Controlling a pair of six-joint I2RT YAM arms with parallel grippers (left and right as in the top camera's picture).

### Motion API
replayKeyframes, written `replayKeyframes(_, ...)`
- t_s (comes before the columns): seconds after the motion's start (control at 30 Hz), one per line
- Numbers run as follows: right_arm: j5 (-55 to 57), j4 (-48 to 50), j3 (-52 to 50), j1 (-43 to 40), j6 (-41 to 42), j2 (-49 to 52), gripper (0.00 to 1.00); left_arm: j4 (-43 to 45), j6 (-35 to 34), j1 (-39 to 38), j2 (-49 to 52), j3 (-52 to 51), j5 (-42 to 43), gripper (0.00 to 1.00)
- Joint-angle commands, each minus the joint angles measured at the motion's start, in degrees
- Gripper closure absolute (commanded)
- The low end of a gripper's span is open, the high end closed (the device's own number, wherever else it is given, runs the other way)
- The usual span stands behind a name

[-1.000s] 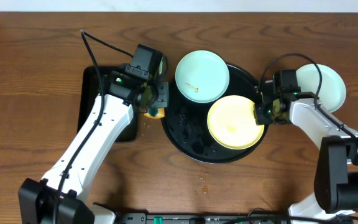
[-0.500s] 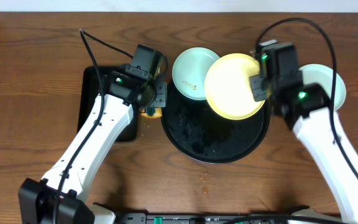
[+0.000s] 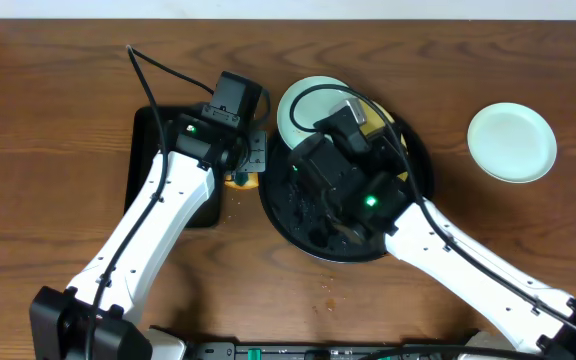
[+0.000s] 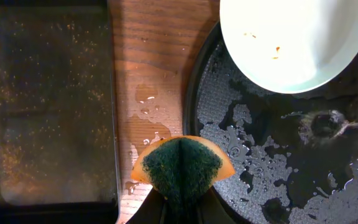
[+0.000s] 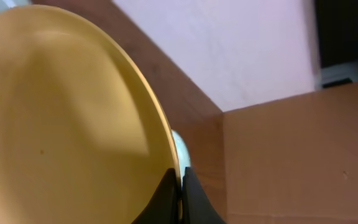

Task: Clean dirty plates on tray and stack at the side
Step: 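Lift the yellow plate and stack it on the right pale-blue plate, then reach right gripper to the pale-blue plate and pull it to tray center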

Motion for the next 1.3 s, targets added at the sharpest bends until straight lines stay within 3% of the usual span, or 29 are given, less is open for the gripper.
replayKeyframes(0.0, -14.1, 1.9, -0.09, -5.73, -0.57, 0.07, 0.99, -0.13, 0.55, 0.2, 0.57, -0.42, -0.79, 0.92)
replayKeyframes(0.2, -39.54, 2.8, 2.1, -23.8, 2.95, -0.09, 0.99, -0.13, 0.55, 0.2, 0.57, -0.42, -0.76, 0.92)
replayKeyframes(0.4, -64.89, 4.26, 2.16, -51.98, 4.9, 1.33, 0.99, -0.13, 0.55, 0.2, 0.57, -0.42, -0.76, 0.92)
replayKeyframes(0.5, -71.56, 6.82, 2.16, -65.11, 4.92, 4.63, 0.99, -0.11, 0.55, 0.2, 0.55, -0.42, -0.76, 0.92)
replayKeyframes(0.67, -76.91, 11.06, 2.16, -78.27, 4.92, 13.46, 0.99, -0.52, 0.55, 0.2, 0.57, -0.42, -0.76, 0.92)
replayKeyframes(0.8, -83.01, 15.08, 2.16, -82.77, 4.87, 21.29, 0.97, -0.55, 0.55, 0.2, 0.57, -0.42, -0.76, 0.92)
replayKeyframes(0.87, -83.84, 16.83, 2.16, -83.58, 4.85, 24.37, 0.91, -0.55, 0.57, 0.2, 0.57, -0.42, -0.76, 0.92)
replayKeyframes(0.93, -83.87, 18.12, 2.16, -83.67, 4.81, 25.94, 0.69, -0.55, 0.57, 0.2, 0.57, -0.42, -0.79, 0.92)
replayKeyframes(1.03, -87.91, 19.26, 2.82, -83.21, 4.61, 25.99, 0.57, -0.55, 0.57, 0.2, 0.57, -0.42, -0.79, 0.93)
replayKeyframes(1.27, -91.65, 2.62, 16.17, -76.94, -2.1, 23.78, 0.5, -0.55, 0.57, 0.2, 0.57, -0.42, -0.81, 0.92)
